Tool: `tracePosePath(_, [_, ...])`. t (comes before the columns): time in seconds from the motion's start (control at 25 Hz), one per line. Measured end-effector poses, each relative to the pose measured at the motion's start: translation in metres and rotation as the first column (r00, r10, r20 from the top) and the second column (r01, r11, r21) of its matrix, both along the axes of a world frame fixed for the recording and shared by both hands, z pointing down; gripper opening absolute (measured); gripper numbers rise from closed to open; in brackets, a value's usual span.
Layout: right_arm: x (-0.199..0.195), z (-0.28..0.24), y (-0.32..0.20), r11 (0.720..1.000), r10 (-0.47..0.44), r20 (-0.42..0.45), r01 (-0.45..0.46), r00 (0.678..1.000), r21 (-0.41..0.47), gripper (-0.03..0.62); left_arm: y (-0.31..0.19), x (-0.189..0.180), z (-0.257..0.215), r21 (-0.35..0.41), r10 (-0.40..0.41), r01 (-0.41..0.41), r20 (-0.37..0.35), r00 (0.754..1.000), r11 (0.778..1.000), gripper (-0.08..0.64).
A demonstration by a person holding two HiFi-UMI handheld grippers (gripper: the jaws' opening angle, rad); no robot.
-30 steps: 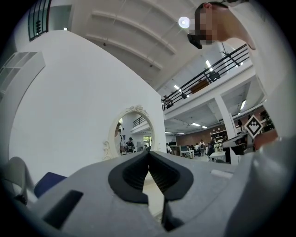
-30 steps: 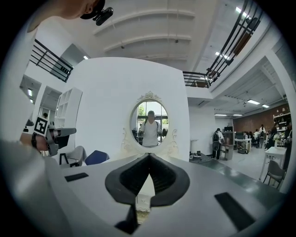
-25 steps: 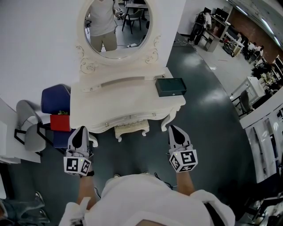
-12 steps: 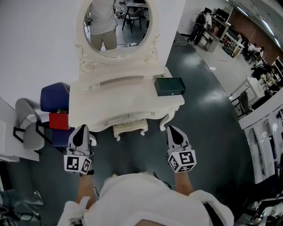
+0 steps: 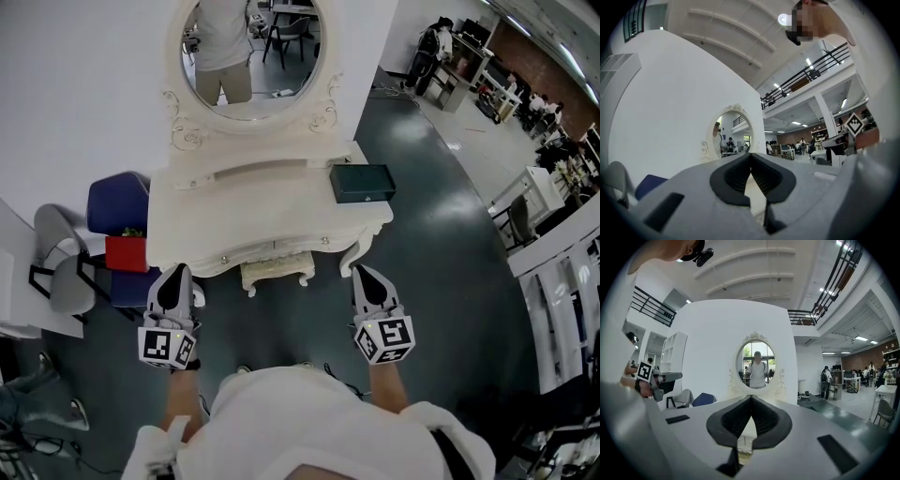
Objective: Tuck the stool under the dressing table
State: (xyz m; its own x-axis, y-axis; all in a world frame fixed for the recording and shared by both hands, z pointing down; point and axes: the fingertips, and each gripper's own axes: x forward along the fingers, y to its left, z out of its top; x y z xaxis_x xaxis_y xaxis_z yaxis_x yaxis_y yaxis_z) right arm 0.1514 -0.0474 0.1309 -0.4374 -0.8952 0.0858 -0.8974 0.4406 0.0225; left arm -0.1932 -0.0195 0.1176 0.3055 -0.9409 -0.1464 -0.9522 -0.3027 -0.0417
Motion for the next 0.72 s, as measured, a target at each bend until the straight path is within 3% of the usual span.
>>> tracePosePath(0.72, [0.0003, 0.0054, -0.0079, 1.0, -0.016, -0.015, 0.016, 1.0, -0.014, 0.0, -0.0036, 0.0038, 0.005, -0.006, -0.011, 0.011, -0.013, 1.0, 1.0, 0.017])
